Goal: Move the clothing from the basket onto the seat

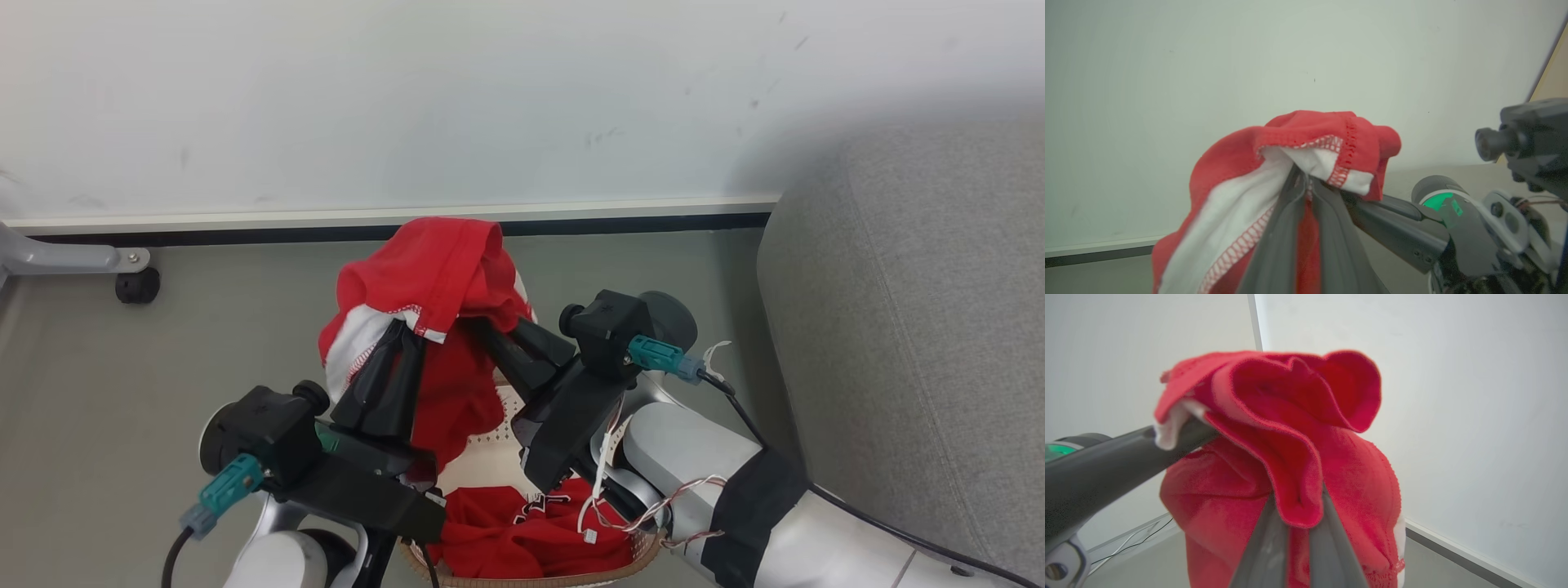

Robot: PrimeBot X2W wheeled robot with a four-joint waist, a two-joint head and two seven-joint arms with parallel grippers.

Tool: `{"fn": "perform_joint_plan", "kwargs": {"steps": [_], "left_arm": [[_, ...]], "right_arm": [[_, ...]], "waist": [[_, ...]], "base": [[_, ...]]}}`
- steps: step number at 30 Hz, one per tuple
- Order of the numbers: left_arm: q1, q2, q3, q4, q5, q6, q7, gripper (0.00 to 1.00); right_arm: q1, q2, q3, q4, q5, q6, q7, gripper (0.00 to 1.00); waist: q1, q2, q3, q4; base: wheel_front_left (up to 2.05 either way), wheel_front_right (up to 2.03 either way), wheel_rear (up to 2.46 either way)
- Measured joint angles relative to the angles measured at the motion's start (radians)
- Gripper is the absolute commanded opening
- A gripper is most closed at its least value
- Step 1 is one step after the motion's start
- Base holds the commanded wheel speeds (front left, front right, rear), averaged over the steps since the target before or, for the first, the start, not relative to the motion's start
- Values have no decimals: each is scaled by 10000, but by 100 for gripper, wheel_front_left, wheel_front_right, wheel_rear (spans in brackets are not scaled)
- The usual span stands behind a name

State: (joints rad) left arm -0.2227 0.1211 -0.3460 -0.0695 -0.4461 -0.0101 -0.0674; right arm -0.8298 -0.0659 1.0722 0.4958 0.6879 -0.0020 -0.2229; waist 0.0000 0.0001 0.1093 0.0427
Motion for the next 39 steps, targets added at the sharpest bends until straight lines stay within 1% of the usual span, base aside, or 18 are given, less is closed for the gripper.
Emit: {"fn": "perform_joint_plan", "kwargs": {"steps": [1, 2, 3, 4, 5, 6, 7, 8, 15, 17, 20, 26, 28, 33, 34, 39], "left_arm": [[-1, 23, -13, 4, 0, -2, 0, 0], [-1, 31, -13, 6, 0, -2, 0, 14], [-1, 31, -21, 8, 2, -2, 0, 38], [-1, 33, -29, 8, 2, -2, 0, 38], [0, 42, -31, 8, 4, -2, 0, 54], [0, 54, -42, 8, 4, -2, 0, 80], [4, 63, -46, 6, 13, 0, 0, 93], [10, 75, -54, 4, 19, 0, 0, 100], [72, 203, -270, -25, 163, -4, 19, 100], [118, 293, -397, -50, 265, -84, 90, 100], [421, 424, -673, -90, 424, -167, 146, 100], [706, 667, -966, -224, 742, -178, 360, 100], [710, 744, -1053, -299, 826, -253, 437, 100], [740, 901, -1151, -401, 945, -257, 560, 100], [784, 984, -1147, -456, 995, -255, 585, 100], [837, 1097, -1151, -660, 1062, -257, 740, 100]], "right_arm": [[-21, 2, -6, 27, 25, -38, -21, 0], [-22, 4, -8, 52, 81, -69, -81, 0], [-24, 12, -17, 90, 134, -69, -88, 0], [-30, 21, -25, 173, 188, -77, -90, 0], [-42, 15, -38, 272, 224, -84, -92, 0], [-44, 10, -90, 351, 270, -121, -123, 0], [-62, -2, -105, 401, 305, -128, -140, 0], [-80, 2, -148, 449, 360, -159, -163, 0], [-222, 4, -539, 972, 577, -186, -228, 0], [-222, 6, -683, 1118, 606, -226, -251, 0], [-221, 8, -993, 1423, 616, -253, -257, 0], [-221, -6, -1360, 1607, 627, -343, -263, 0], [-221, -33, -1490, 1611, 627, -374, -263, 0], [-212, -174, -1825, 1609, 627, -435, -265, 0], [-189, -232, -1969, 1595, 625, -522, -263, 0], [-115, -497, -2393, 1532, 614, -625, -265, 0]], "waist": [[0, 0, -4, -9], [0, 0, -10, -21], [0, 0, -16, -33], [0, 0, -22, -48], [0, 0, -32, -67], [0, 0, -41, -89], [0, 0, -49, -111], [0, 0, -56, -140], [-1, -1, -99, -315], [-1, 0, -106, -387], [-1, 0, -103, -563], [-1, 0, -13, -891], [-1, 0, 43, -1020], [-1, 0, 217, -1393], [-1, 0, 294, -1568], [-1, 0, 517, -2042]], "base": [[0, 0, 0], [0, 0, 0], [0, 0, 0], [0, 0, 0], [0, 0, 0], [0, 0, 0], [0, 0, 0], [0, 0, 0], [0, 0, 0], [0, 0, 0], [0, 0, 0], [0, 0, 0], [0, 0, 0], [0, 0, 0], [0, 0, 0], [0, 0, 0]]}}
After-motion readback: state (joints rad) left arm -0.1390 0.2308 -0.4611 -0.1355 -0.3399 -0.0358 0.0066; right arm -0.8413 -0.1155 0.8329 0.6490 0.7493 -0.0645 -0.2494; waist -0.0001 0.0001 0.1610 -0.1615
